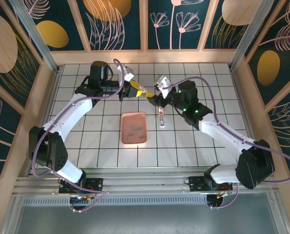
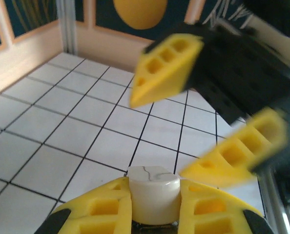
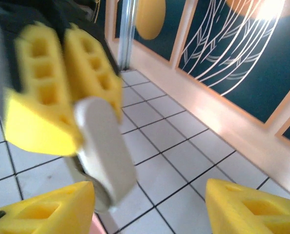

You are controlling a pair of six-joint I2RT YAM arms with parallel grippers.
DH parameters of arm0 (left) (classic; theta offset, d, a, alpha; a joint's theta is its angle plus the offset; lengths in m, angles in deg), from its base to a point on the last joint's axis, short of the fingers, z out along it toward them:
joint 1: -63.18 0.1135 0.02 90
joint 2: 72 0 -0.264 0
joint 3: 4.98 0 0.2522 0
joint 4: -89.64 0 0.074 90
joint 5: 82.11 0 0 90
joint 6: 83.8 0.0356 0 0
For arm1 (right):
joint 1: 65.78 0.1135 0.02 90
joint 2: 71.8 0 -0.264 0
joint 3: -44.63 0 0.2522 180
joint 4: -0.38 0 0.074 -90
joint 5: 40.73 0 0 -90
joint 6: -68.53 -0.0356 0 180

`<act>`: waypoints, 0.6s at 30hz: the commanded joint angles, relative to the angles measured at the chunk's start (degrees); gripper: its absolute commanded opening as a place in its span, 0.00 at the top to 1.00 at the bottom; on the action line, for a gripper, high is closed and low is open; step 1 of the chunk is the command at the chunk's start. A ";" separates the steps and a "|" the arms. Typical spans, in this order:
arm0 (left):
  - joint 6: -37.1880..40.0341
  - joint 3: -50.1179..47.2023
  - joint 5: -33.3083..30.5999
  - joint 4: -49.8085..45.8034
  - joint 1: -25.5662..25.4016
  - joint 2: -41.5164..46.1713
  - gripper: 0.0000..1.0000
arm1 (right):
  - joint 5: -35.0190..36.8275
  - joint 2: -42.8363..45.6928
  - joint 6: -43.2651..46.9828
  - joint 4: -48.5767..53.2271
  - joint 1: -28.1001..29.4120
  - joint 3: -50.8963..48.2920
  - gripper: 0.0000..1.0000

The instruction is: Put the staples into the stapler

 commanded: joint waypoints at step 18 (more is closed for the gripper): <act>26.30 -0.88 9.15 -7.18 0.27 4.39 1.00 | -20.84 -10.63 14.89 33.38 -2.10 22.52 0.40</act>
